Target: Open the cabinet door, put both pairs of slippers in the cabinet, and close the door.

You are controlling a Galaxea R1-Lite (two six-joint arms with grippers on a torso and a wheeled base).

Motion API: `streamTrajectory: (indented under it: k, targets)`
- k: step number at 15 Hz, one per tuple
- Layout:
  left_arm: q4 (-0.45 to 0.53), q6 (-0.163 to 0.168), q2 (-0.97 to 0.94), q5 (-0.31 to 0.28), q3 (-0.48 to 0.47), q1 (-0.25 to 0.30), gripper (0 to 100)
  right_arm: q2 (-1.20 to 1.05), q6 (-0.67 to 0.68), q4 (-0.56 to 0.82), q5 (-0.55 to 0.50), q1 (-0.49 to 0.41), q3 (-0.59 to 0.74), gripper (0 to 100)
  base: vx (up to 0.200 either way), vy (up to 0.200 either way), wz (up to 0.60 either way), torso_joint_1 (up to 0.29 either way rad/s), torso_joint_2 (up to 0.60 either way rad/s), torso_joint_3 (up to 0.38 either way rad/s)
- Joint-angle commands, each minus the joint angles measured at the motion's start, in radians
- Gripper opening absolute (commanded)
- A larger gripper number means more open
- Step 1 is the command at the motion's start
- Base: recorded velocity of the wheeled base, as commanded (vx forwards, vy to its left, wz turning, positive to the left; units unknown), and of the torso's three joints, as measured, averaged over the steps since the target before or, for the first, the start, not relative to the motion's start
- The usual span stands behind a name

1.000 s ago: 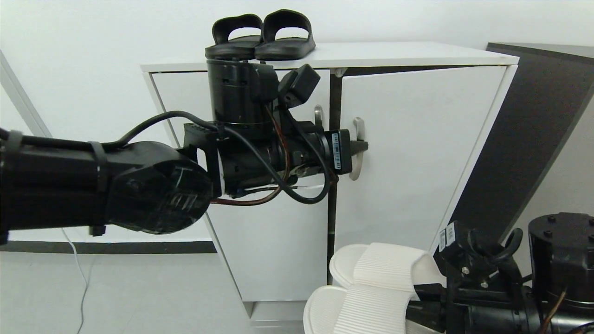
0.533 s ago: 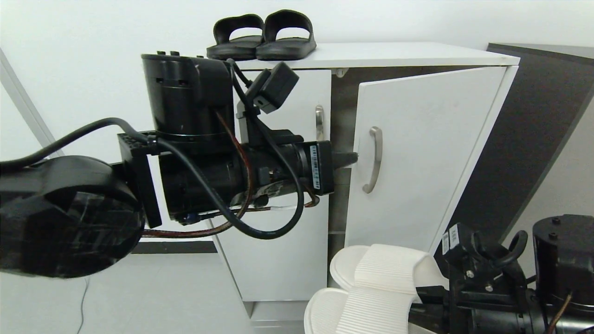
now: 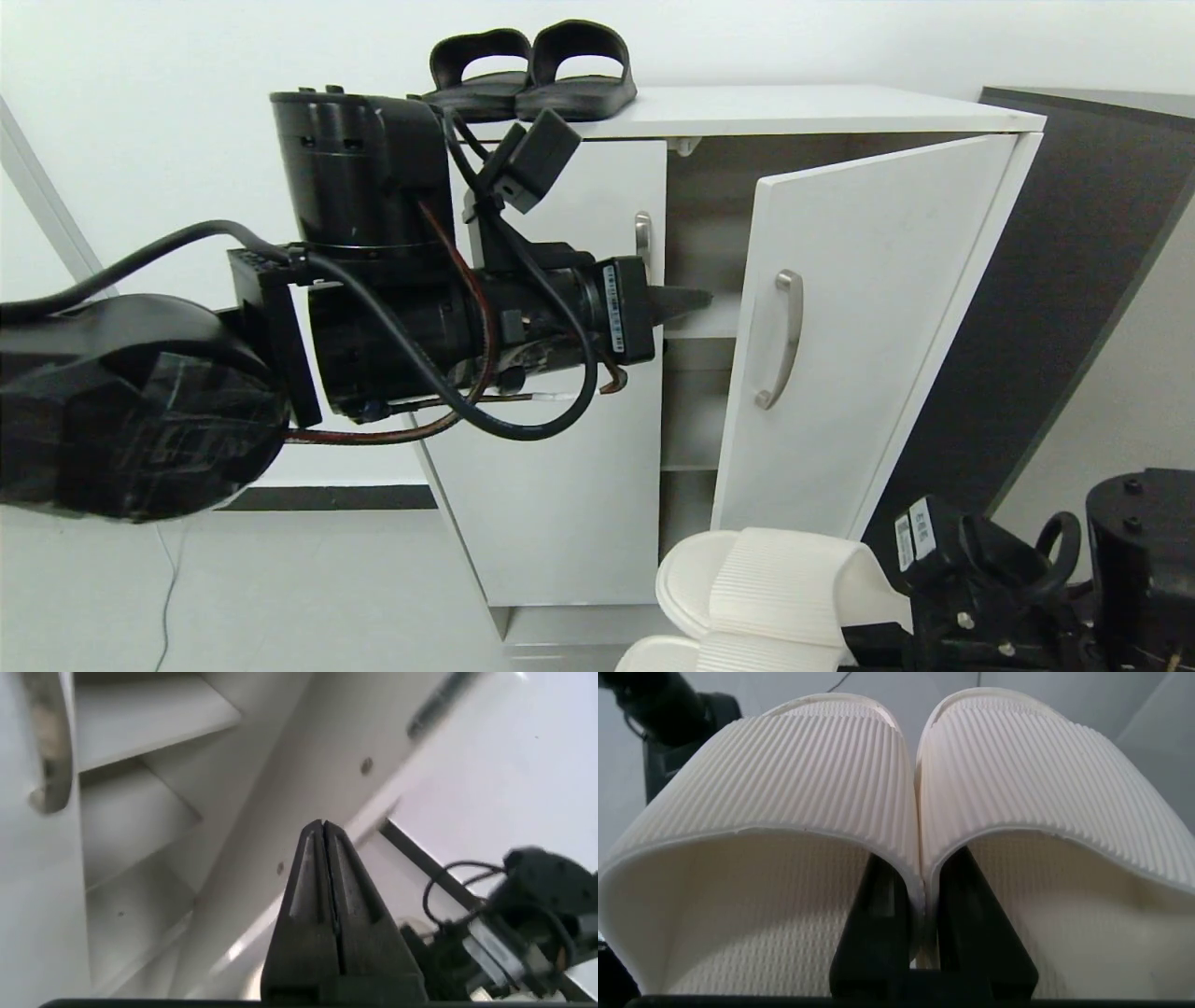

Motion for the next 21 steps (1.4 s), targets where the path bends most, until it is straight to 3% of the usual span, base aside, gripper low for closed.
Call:
streamTrajectory:
  k: [1,4,6,10,11,12,16,21]
  targets:
    - [-0.026,-0.004,0.101,0.004,-0.069,0.001,0,-0.011,-0.016,0.001,0.001,0.020,0.027,0,0.000,0.000,0.00,0.000,0.00,0.000]
    - [-0.112,-0.075,0.179,0.008,-0.114,0.001,0,-0.011,-0.044,0.001,0.004,0.024,0.042,0,0.000,0.000,0.00,0.000,0.00,0.000]
    - [-0.121,-0.098,0.211,0.022,-0.141,0.007,0,-0.014,-0.045,0.001,0.004,0.040,0.062,0,0.000,0.000,0.00,0.000,0.00,0.000]
    - [-0.123,-0.107,0.231,0.030,-0.156,0.016,0,-0.011,-0.045,0.001,0.004,0.057,0.067,0,-0.150,0.000,0.00,0.004,0.01,-0.002]
    - [-0.123,-0.133,0.225,0.030,-0.149,0.008,0,-0.011,-0.045,0.001,0.004,0.057,0.067,0,-0.200,0.000,0.00,0.002,0.00,-0.002]
    - [-0.123,-0.139,0.210,0.030,-0.133,-0.012,0,-0.009,-0.045,0.001,0.004,0.057,0.068,0,-0.200,0.000,0.00,0.002,0.00,0.007]
    - [-0.197,-0.132,0.137,0.021,-0.035,-0.122,0,-0.008,-0.045,0.001,0.007,0.058,0.068,0,-0.200,0.000,0.00,0.002,0.00,0.001]
    - [-0.230,-0.118,0.137,0.028,-0.018,-0.102,0,-0.003,-0.045,-0.002,0.008,0.058,0.070,0,0.000,0.000,0.00,0.000,0.00,0.000]
